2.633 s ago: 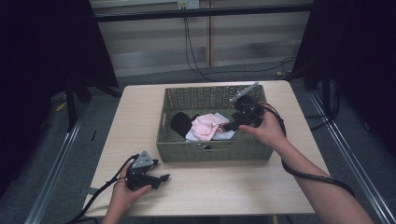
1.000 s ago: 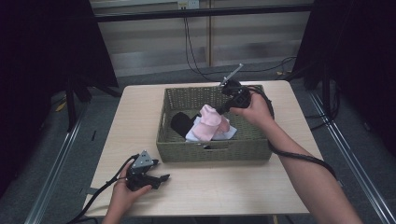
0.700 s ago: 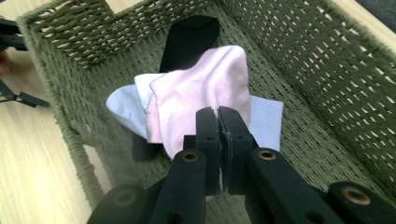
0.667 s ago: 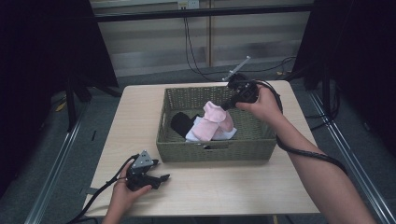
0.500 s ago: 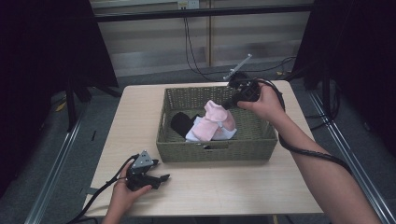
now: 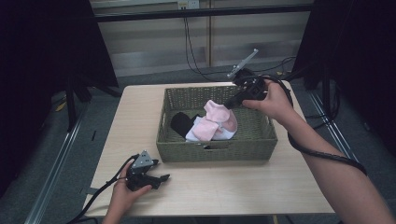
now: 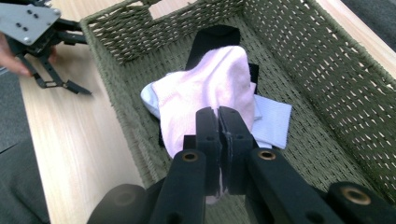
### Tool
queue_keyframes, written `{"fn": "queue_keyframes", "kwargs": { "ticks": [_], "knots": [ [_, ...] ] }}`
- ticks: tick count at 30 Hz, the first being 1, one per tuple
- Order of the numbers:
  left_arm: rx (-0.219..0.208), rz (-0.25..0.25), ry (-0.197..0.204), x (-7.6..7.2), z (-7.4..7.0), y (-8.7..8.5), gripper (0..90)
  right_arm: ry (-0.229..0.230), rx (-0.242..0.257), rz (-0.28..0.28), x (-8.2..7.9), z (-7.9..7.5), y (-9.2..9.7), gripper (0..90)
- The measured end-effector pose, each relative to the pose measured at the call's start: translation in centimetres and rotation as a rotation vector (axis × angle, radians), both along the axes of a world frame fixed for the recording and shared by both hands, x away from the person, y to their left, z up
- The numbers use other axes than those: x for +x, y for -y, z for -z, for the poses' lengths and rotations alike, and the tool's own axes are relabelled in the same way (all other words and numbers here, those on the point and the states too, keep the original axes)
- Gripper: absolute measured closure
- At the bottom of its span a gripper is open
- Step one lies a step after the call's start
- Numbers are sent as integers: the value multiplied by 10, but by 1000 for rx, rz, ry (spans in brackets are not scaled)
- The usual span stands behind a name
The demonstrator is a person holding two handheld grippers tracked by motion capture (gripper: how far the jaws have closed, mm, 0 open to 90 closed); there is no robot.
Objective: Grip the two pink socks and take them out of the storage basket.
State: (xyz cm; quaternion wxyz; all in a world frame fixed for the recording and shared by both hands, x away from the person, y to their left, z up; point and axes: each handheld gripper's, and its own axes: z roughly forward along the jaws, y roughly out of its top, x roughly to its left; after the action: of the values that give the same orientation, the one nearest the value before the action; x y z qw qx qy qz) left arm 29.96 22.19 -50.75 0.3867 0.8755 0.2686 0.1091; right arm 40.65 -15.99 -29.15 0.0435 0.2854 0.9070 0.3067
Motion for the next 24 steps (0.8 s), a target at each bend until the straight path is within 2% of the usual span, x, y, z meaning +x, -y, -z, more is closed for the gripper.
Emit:
{"fn": "queue_keyframes", "kwargs": {
  "ticks": [10,20,24],
  "knots": [
    [-1,0,1,0,0,0,236,16,25,-54,-14,-21,1,870],
    [-4,-3,0,0,0,0,236,31,35,-114,-33,-30,0,869],
    [0,2,1,0,0,0,236,38,67,-138,-41,-37,2,870]
  ]
}}
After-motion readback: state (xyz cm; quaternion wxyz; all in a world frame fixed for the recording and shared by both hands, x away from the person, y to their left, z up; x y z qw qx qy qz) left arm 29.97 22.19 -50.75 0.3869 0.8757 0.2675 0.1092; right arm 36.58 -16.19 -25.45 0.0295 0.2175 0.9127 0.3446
